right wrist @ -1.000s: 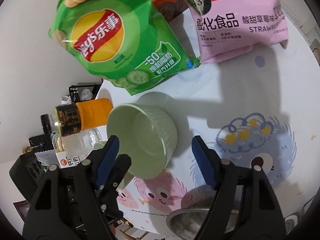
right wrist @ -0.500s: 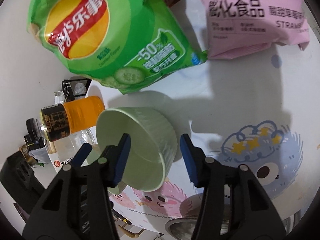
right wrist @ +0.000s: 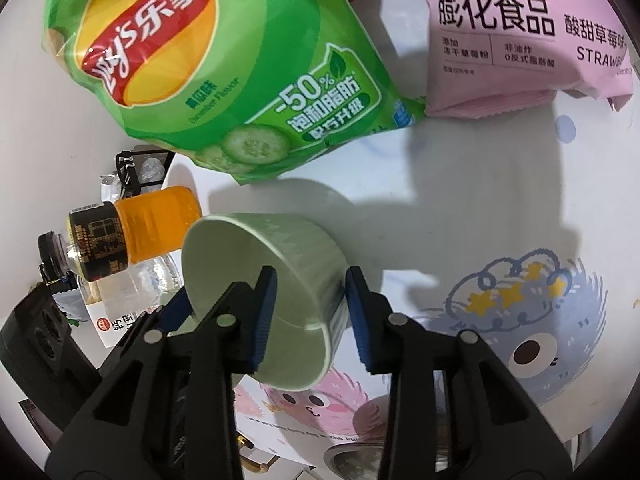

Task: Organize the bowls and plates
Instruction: 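Close the right gripper on the green bowl rim while the left grips the opposite rim, then lift the green bowl with both grippers, carry it across the table, lower and release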

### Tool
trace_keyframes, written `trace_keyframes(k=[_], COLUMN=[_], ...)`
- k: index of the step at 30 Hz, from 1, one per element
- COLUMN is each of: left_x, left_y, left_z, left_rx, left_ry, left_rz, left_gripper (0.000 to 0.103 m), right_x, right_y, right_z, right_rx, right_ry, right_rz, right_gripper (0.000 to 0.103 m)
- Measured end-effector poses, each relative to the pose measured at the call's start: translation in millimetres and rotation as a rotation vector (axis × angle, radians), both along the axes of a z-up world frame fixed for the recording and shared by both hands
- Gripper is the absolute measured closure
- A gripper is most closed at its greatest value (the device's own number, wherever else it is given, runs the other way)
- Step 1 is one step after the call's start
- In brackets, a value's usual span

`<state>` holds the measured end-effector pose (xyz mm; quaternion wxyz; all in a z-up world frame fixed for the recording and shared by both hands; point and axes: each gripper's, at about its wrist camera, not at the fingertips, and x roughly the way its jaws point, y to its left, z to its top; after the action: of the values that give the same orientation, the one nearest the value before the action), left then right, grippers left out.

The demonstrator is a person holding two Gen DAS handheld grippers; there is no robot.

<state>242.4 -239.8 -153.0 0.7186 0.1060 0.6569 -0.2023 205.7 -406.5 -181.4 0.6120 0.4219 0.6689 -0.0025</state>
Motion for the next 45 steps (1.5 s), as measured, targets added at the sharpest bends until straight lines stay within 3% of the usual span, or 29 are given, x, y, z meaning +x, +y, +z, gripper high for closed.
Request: trace_keyframes(k=[3, 9, 11, 13, 16, 21, 33, 45], left_x=[6, 15, 17, 18, 19, 17, -6, -39], left_y=[0, 0, 2, 4, 6, 8, 1, 10], left_z=[-6, -15, -16, -18, -18, -19, -10, 27], left_rx=[0.005, 0.033, 0.037, 0.051, 0.06, 0.042, 0.051, 0.059], left_ry=[0.006, 0.0, -0.003, -0.01, -0.013, 0.003, 0.002, -0.034], left_rz=[-0.001, 0.016, 0.026, 0.03, 0.041, 0.055, 0.038, 0.042], left_gripper=[0.058, 0.074, 0.078, 0.083, 0.091, 0.092, 0.094, 0.094], right_x=[1, 8, 9, 9, 8, 7, -8, -22], right_y=[3, 15, 19, 23, 27, 31, 20, 25], right_z=[-3, -7, -9, -8, -6, -4, -4, 28], right_rx=[-0.014, -0.059, -0.081, -0.118, -0.151, -0.178, -0.139, -0.176], right_ry=[0.006, 0.007, 0.006, -0.002, -0.024, -0.028, -0.025, -0.066], right_rz=[0.012, 0.078, 0.096, 0.119, 0.144, 0.18, 0.181, 0.243], right_gripper=[0.071, 0.072, 0.077, 0.088, 0.089, 0.09, 0.09, 0.09])
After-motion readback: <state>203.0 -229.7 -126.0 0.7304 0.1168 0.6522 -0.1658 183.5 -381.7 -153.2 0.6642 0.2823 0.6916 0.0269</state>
